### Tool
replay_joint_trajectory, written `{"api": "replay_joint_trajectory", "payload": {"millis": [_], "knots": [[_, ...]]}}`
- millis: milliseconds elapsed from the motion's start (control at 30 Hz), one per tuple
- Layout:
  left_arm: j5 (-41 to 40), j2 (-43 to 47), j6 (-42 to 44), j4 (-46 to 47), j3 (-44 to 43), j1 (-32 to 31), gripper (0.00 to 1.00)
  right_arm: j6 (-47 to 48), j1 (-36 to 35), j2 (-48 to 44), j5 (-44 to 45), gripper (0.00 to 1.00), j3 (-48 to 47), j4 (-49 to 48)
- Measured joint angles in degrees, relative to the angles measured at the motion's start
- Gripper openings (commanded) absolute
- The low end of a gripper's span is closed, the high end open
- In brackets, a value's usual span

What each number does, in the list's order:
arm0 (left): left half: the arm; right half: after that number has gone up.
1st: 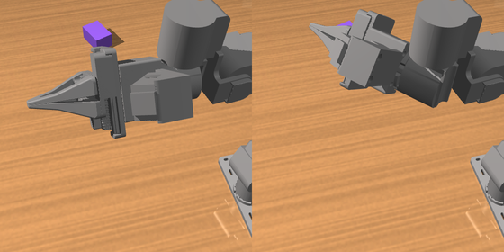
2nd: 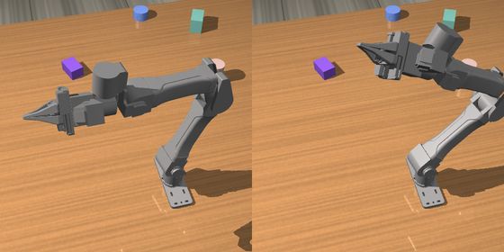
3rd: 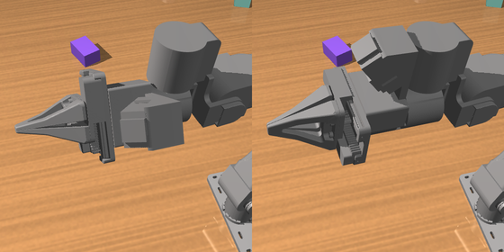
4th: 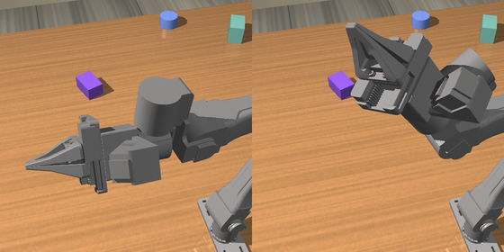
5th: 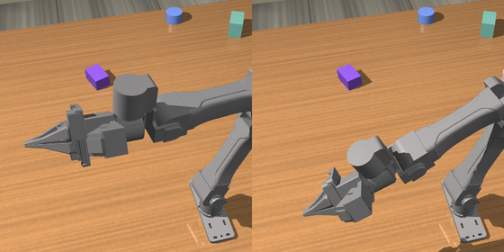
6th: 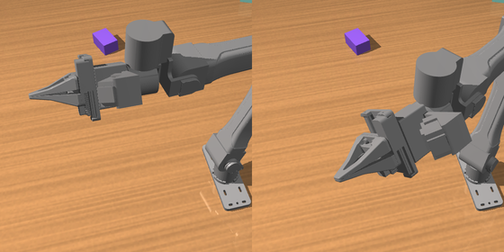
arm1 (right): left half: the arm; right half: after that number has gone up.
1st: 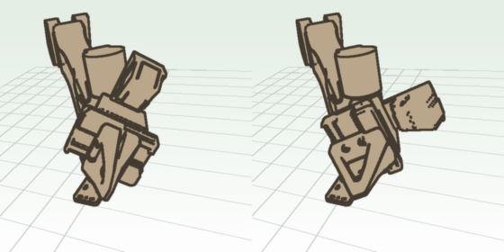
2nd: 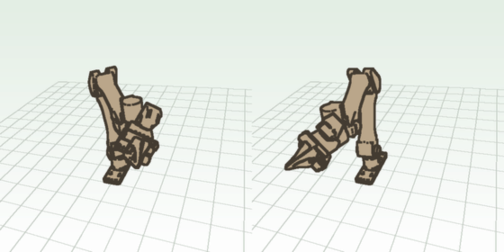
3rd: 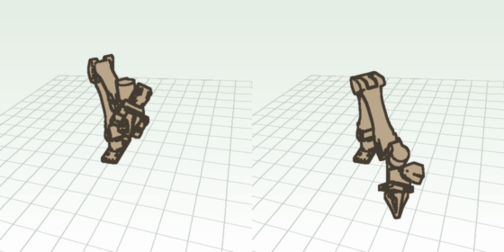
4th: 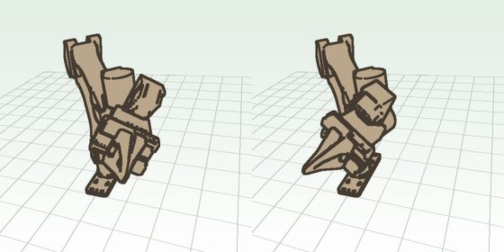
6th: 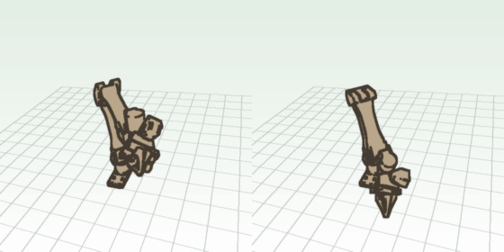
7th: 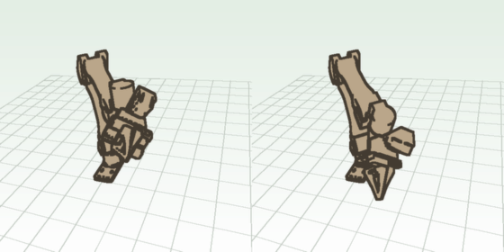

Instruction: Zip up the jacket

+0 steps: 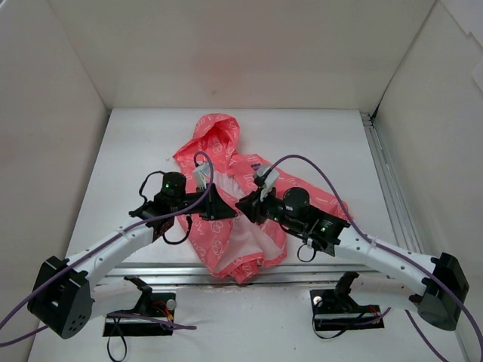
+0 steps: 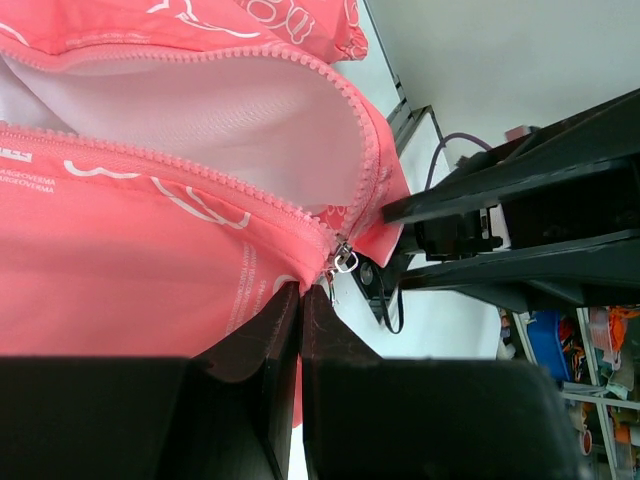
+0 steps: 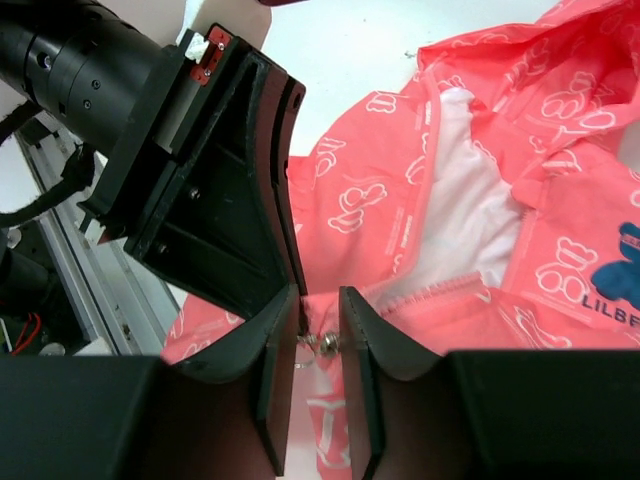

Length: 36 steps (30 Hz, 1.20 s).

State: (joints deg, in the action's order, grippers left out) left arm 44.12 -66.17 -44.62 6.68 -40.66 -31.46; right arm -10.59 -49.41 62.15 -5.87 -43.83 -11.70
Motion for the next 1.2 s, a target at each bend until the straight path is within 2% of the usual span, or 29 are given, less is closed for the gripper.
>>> {"api": "replay_joint_trajectory", "payload": {"millis": [67,200,300,333,367,500,633,900,1200], "knots": [[0.0,0.0,0.0,0.1,0.0,0.0,0.00,0.7,-0.1,-1.7,0.8,0.28,-0.6,3.1],[0.0,0.0,-0.3,0.0,0.0,0.0,0.00,2.8,-1.2,-4.4,4.8,0.33,-2.6,8.4],[0.0,0.0,-0.5,0.0,0.0,0.0,0.00,4.7,-4.0,-4.4,8.5,0.46,-4.2,12.0],[0.0,-0.1,-0.6,0.0,0.0,0.0,0.00,5.5,-5.2,-4.2,9.7,0.55,-4.6,13.0],[0.0,-0.2,-0.6,0.0,0.0,0.0,0.00,6.4,-6.6,-3.9,11.1,0.59,-4.9,14.0],[0.0,-0.8,-0.7,-0.1,0.0,0.0,0.00,10.4,-12.4,-2.0,18.2,0.69,-5.4,16.5],[0.0,-0.8,-0.7,-0.4,-0.1,0.0,0.00,13.5,-17.0,-1.3,25.9,0.83,-5.4,18.4],[0.0,-0.9,-0.7,-0.8,-0.6,0.0,0.00,17.8,-20.7,4.3,38.3,0.88,-5.9,18.5],[0.0,-0.9,-0.6,-1.3,-0.7,0.0,0.00,20.3,-21.2,10.3,44.1,0.88,-6.2,17.7]]}}
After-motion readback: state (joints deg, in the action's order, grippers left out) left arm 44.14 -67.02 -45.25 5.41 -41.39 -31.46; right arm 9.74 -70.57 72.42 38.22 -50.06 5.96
